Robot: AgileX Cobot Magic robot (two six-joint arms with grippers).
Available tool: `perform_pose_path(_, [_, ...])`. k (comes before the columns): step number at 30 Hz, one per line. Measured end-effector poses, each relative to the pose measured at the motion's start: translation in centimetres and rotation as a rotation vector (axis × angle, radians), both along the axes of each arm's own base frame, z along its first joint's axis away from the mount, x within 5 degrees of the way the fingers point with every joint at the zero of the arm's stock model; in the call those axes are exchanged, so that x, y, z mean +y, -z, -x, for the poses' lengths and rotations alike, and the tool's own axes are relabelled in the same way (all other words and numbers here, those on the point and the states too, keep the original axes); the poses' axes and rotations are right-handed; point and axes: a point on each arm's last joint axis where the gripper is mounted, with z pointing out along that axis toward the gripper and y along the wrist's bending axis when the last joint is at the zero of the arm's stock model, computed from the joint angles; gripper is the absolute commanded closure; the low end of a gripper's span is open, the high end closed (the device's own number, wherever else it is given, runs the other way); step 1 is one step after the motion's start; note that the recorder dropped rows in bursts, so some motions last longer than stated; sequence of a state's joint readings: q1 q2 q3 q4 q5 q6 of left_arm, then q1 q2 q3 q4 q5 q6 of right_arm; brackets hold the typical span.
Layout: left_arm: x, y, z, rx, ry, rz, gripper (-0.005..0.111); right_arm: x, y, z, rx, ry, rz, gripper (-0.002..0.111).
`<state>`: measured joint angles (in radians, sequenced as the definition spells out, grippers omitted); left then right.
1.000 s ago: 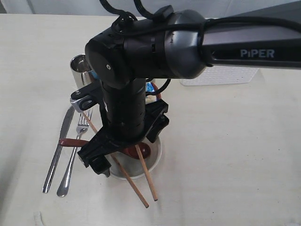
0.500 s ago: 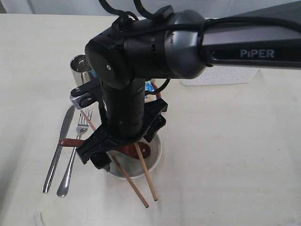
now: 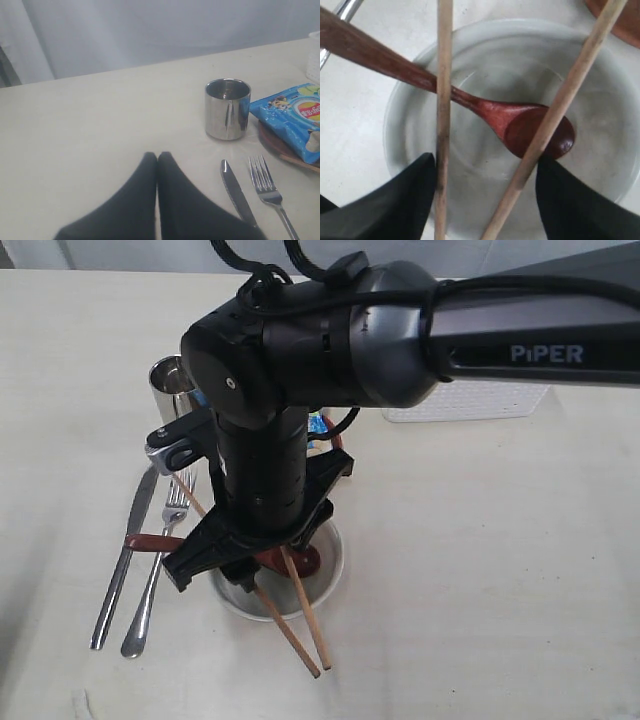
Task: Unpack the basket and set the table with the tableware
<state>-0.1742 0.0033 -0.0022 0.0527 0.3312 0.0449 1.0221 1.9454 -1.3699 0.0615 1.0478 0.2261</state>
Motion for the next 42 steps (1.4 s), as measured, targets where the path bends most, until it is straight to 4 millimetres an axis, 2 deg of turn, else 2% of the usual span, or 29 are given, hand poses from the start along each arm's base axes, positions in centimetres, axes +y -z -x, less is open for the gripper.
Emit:
perform_pose_path(31, [0.00, 0.00, 0.00, 0.000, 0.000, 0.000, 0.107, 0.06, -0.01, 0.10, -0.007, -0.295, -0.016, 0.052])
perform_pose_path(36, [0.00, 0.00, 0.00, 0.000, 0.000, 0.000, 0.107, 0.05, -0.01, 0.12, -0.005, -0.300, -0.016, 0.052])
perform_pose_path(42, [0.00, 0.00, 0.00, 0.000, 0.000, 0.000, 0.107, -0.12, 0.00, 0.24, 0.016, -0.197, 0.005, 0.052])
